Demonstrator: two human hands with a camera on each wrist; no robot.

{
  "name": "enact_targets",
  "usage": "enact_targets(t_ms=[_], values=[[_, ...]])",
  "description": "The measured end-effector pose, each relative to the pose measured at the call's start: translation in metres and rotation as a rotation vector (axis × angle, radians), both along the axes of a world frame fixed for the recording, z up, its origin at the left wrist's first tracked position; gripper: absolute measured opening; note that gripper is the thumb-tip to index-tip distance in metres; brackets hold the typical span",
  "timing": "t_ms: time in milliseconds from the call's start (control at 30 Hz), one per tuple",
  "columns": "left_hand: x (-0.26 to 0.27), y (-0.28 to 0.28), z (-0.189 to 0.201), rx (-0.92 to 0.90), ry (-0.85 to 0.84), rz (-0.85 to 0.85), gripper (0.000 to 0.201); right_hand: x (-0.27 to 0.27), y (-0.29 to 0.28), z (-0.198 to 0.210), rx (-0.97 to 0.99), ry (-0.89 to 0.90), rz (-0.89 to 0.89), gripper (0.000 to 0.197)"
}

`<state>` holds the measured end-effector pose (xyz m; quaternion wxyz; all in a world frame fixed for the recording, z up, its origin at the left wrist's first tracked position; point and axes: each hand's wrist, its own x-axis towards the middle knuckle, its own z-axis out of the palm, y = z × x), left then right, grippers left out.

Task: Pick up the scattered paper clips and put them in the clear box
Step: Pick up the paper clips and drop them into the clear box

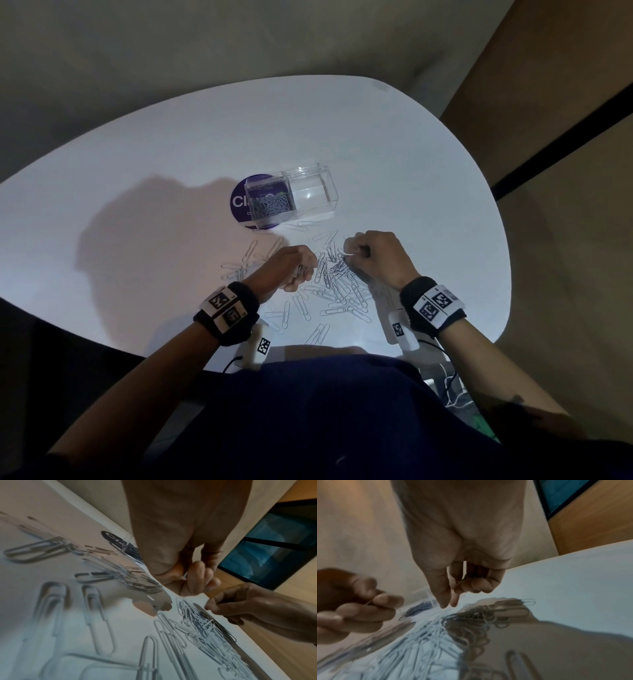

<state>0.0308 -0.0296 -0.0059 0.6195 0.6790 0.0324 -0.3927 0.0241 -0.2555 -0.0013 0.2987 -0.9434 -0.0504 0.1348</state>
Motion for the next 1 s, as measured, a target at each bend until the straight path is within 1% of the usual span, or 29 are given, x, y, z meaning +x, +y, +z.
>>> enact_targets(t_ms=[33,67,100,133,167,233,300,367,400,433,500,533,600,667,700,733,767,800,833,867,933,967,1000], values=[[0.001,-0.003,0.0,0.029,0.003,0.009,0.009,0.001,0.004,-0.003,-0.029,0.002,0.015,0.01],[0.002,-0.006,0.0,0.074,-0.008,0.01,0.014,0.002,0.007,-0.005,-0.059,0.007,0.027,0.005],[0.004,-0.009,0.0,0.129,-0.04,-0.001,0.021,0.002,0.01,-0.007,-0.087,0.015,0.035,0.004],[0.006,-0.012,0.0,0.199,-0.111,-0.034,0.028,0.002,0.011,-0.008,-0.103,0.023,0.037,0.008],[0.007,-0.014,-0.002,0.286,-0.222,-0.078,0.033,0.003,0.012,-0.01,-0.1,0.033,0.036,0.011],[0.007,-0.017,-0.007,0.438,-0.452,-0.159,0.034,0.005,0.008,-0.011,-0.036,0.058,0.002,0.017],[0.007,-0.019,-0.01,0.506,-0.61,-0.177,0.026,0.004,0.003,-0.01,0.109,0.094,-0.08,0.021],[0.007,-0.023,-0.011,0.562,-0.756,-0.179,0.013,0.001,-0.002,-0.007,0.307,0.138,-0.213,0.019],[0.008,-0.025,-0.01,0.597,-0.82,-0.189,0.009,0.0,-0.005,-0.004,0.414,0.175,-0.284,0.018],[0.009,-0.027,-0.01,0.632,-0.873,-0.209,0.009,-0.001,-0.006,-0.002,0.529,0.229,-0.352,0.016],[0.013,-0.03,-0.012,0.697,-0.938,-0.275,0.006,-0.002,-0.008,0.001,0.808,0.373,-0.442,0.005],[0.014,-0.032,-0.012,0.727,-0.96,-0.309,0.006,-0.001,-0.01,0.001,0.922,0.421,-0.468,0.011],[0.017,-0.035,-0.014,0.765,-0.989,-0.355,0.007,0.0,-0.012,-0.002,1.025,0.464,-0.5,0.025],[0.018,-0.037,-0.012,0.791,-0.992,-0.384,0.008,0.0,-0.01,0.0,1.053,0.464,-0.503,0.026],[0.018,-0.037,-0.012,0.802,-0.986,-0.398,0.009,-0.001,-0.009,0.001,1.065,0.466,-0.505,0.023],[0.018,-0.036,-0.012,0.81,-0.981,-0.409,0.01,-0.001,-0.007,0.002,1.061,0.463,-0.498,0.018],[0.017,-0.035,-0.012,0.814,-0.967,-0.415,0.01,-0.002,-0.006,0.002,1.023,0.442,-0.482,0.019],[0.017,-0.034,-0.011,0.821,-0.948,-0.418,0.009,-0.002,-0.005,-0.001,0.958,0.414,-0.434,0.026],[0.016,-0.033,-0.01,0.826,-0.923,-0.413,0.007,-0.002,-0.004,-0.005,0.857,0.377,-0.376,0.03],[0.015,-0.032,-0.01,0.827,-0.898,-0.404,0.005,-0.002,-0.002,-0.009,0.733,0.319,-0.308,0.029],[0.013,-0.03,-0.009,0.814,-0.866,-0.381,0.007,-0.002,-0.001,-0.018,0.465,0.198,-0.182,0.013],[0.012,-0.03,-0.009,0.806,-0.865,-0.374,0.01,-0.002,-0.001,-0.023,0.357,0.144,-0.117,0.012],[0.011,-0.029,-0.009,0.801,-0.869,-0.37,0.013,-0.002,0.001,-0.026,0.271,0.087,-0.052,0.015]])
